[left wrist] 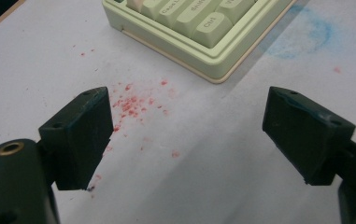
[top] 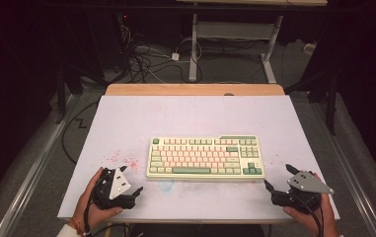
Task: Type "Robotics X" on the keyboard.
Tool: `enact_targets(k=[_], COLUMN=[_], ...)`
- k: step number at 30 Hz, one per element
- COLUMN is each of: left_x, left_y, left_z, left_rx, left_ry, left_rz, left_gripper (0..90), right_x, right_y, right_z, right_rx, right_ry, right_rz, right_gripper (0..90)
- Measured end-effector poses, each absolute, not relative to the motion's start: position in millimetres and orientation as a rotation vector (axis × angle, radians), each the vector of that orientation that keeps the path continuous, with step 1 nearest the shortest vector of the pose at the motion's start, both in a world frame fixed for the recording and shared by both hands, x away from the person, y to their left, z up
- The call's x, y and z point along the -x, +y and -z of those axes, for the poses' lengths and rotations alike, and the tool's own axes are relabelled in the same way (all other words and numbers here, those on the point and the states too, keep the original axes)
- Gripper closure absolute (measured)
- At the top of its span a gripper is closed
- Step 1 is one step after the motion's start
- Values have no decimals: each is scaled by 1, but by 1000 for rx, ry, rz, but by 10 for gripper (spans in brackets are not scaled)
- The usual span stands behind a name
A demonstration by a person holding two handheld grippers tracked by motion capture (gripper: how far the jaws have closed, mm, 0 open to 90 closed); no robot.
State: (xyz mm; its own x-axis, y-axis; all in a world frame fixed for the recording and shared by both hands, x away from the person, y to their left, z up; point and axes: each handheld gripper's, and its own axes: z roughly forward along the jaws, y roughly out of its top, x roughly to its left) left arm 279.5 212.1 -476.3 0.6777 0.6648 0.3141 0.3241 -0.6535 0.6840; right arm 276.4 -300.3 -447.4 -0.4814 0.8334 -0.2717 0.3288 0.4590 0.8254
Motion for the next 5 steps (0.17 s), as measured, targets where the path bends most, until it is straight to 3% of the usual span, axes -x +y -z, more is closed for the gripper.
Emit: enact_targets(k=[5], left_x=[-280], left_y=[212], left_z=[476], left_rx=[-2293], left_ry=[760], left_rz=[-751], left_gripper=[150], right_x=[-276], right_y=[-298], right_z=[447], right_rx=[-946], right_ry=[2027], right_rz=[-931], right_gripper=[171])
